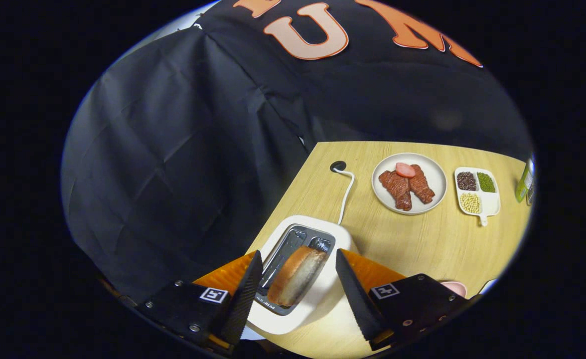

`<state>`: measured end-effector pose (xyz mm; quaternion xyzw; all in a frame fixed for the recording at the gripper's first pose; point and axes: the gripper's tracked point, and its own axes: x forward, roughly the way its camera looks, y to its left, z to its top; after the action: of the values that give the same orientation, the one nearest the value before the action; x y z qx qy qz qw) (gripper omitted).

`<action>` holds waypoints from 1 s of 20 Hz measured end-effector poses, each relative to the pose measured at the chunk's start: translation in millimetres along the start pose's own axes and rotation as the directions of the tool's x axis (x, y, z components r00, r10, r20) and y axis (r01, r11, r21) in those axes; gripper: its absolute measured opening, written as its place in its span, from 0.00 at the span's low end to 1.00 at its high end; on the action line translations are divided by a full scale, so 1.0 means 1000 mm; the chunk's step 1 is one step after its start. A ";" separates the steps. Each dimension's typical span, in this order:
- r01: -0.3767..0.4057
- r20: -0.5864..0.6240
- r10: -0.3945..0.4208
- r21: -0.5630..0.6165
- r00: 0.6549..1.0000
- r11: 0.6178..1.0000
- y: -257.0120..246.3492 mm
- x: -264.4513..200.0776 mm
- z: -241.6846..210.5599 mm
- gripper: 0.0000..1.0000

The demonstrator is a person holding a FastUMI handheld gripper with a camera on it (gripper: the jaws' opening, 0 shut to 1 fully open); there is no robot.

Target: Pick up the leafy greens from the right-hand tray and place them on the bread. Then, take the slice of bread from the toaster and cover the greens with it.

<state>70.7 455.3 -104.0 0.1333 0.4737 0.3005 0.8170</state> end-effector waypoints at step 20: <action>-0.079 -0.041 0.079 0.006 0.996 0.997 0.000 -0.012 -0.012 0.12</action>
<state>55.9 446.9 -102.3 0.1473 0.4856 0.3342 0.7942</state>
